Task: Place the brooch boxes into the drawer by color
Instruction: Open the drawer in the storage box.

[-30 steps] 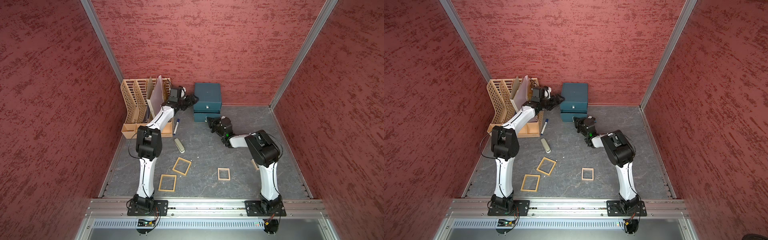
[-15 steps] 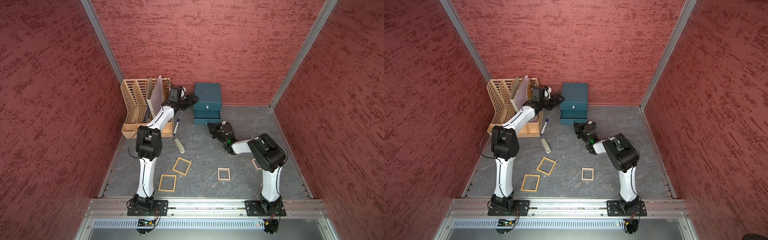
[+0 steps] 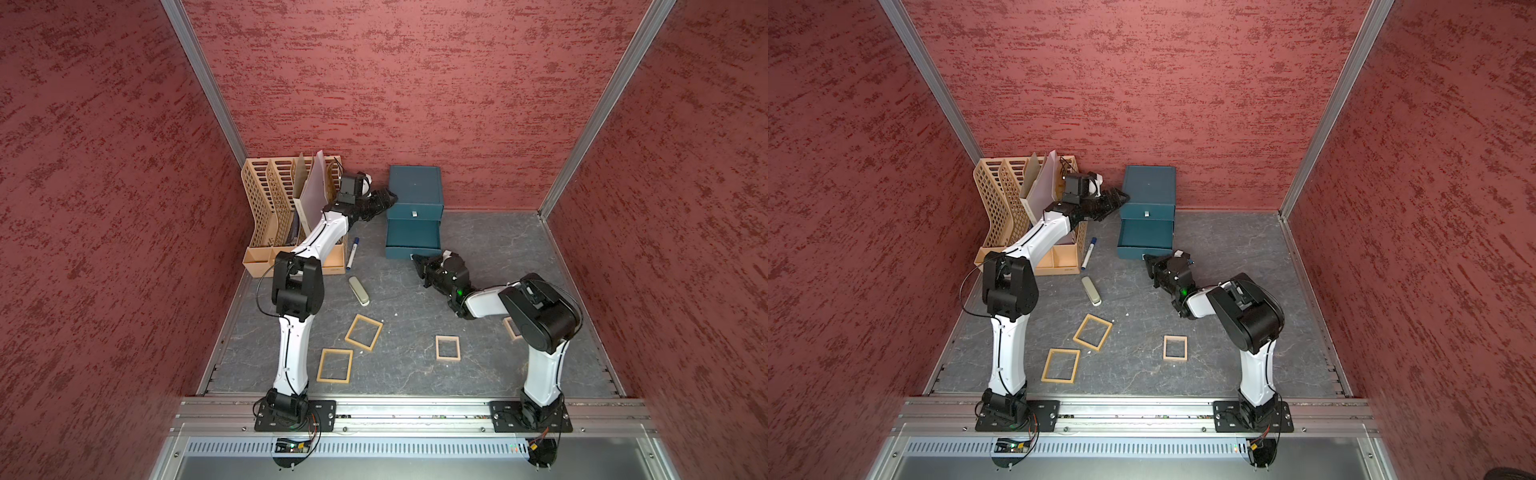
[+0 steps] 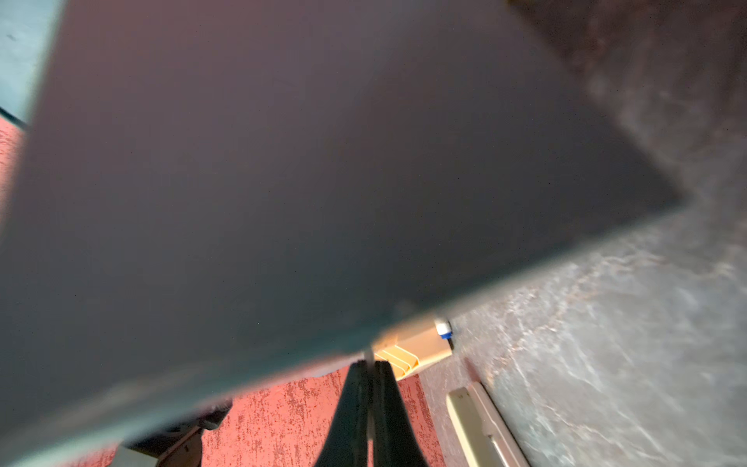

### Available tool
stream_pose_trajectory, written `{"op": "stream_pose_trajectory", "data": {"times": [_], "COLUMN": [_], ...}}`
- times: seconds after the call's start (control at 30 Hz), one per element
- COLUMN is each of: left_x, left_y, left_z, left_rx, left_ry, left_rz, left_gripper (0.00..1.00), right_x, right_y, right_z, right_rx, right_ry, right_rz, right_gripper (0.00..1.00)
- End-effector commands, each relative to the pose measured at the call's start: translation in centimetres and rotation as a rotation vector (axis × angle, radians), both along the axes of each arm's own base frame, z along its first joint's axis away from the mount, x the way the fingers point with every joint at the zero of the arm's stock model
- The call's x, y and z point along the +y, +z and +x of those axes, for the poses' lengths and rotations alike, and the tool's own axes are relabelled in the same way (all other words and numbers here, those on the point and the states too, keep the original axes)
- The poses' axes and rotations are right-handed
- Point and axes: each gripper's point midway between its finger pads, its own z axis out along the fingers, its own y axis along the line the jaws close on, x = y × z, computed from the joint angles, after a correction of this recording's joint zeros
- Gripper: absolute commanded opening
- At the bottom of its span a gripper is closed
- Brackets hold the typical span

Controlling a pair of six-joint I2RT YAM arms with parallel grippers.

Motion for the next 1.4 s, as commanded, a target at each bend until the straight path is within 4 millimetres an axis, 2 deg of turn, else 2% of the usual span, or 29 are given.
{"op": "stream_pose_trajectory", "data": {"times": [0.0,0.63,1.17,1.37], "left_x": [-0.1,-0.3,-0.4,-0.4], "left_y": [-0.8,-0.8,-0.5,-0.5], "left_z": [-0.8,-0.9,-0.9,-0.9], "left_rx": [0.044,0.042,0.038,0.038], "left_ry": [-0.013,-0.016,-0.016,-0.016], "left_rz": [0.029,0.029,0.027,0.025], "left_gripper": [0.85,0.85,0.85,0.85], "right_x": [-0.1,0.0,-0.2,-0.1], "right_y": [2.3,2.2,2.0,1.2], "right_z": [-0.6,-3.8,-4.7,-4.8], "right_rx": [-0.049,-0.020,0.000,0.020], "right_ry": [-0.012,0.003,-0.001,-0.001], "right_rz": [0.036,0.045,0.031,0.033], "right_gripper": [0.00,0.00,0.00,0.00]}}
